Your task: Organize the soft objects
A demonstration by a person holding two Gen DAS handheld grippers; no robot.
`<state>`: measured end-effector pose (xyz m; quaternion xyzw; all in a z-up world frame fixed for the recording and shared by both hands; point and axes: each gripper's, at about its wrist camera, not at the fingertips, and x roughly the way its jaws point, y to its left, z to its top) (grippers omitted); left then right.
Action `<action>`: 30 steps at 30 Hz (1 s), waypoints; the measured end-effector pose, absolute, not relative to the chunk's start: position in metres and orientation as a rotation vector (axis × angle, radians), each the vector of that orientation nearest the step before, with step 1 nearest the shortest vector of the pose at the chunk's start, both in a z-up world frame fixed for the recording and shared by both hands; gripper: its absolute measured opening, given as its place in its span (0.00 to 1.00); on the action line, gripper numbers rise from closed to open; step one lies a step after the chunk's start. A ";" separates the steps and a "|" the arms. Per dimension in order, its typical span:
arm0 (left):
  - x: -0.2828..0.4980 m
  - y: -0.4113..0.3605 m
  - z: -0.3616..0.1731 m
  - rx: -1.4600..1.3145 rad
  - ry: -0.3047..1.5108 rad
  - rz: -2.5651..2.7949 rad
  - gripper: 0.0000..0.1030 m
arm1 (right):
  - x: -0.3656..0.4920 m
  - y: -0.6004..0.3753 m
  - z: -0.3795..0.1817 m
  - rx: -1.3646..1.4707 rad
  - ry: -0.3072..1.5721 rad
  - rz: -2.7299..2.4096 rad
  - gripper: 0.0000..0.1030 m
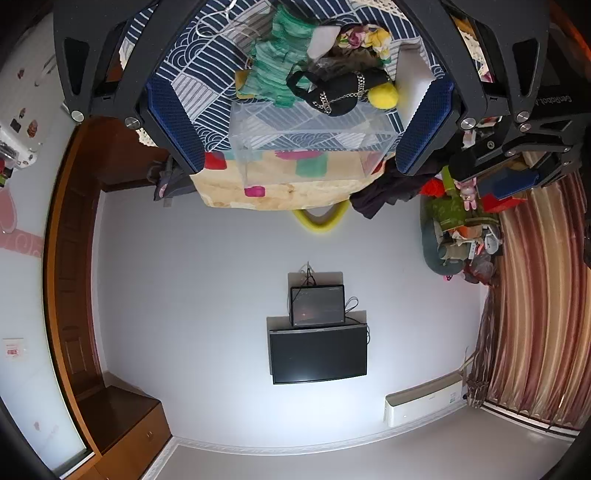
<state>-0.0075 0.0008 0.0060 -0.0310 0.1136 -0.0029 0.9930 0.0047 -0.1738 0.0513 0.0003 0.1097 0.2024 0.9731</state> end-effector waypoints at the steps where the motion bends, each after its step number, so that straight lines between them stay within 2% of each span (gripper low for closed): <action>1: -0.008 0.001 0.006 -0.060 0.226 -0.007 1.00 | 0.004 -0.173 0.051 0.001 0.220 0.409 1.00; 9: -0.005 0.002 0.002 -0.060 0.233 -0.020 1.00 | 0.009 -0.171 0.043 -0.012 0.227 0.407 1.00; 12: -0.002 0.008 -0.002 -0.058 0.242 0.019 0.87 | 0.014 -0.174 0.036 -0.026 0.241 0.388 0.99; 14: 0.004 0.017 -0.007 -0.082 0.275 0.032 0.80 | 0.020 -0.180 0.028 -0.019 0.272 0.373 0.95; 22: 0.024 0.037 -0.046 -0.116 0.394 0.087 0.75 | 0.043 -0.186 -0.007 -0.016 0.409 0.378 0.81; 25: 0.035 0.036 -0.061 -0.109 0.443 0.090 0.74 | 0.045 -0.181 -0.018 -0.051 0.441 0.377 0.79; 27: 0.041 0.036 -0.069 -0.115 0.468 0.082 0.70 | 0.045 -0.180 -0.025 -0.073 0.470 0.384 0.78; 30: 0.047 0.036 -0.080 -0.129 0.498 0.049 0.68 | 0.049 -0.178 -0.037 -0.092 0.528 0.401 0.72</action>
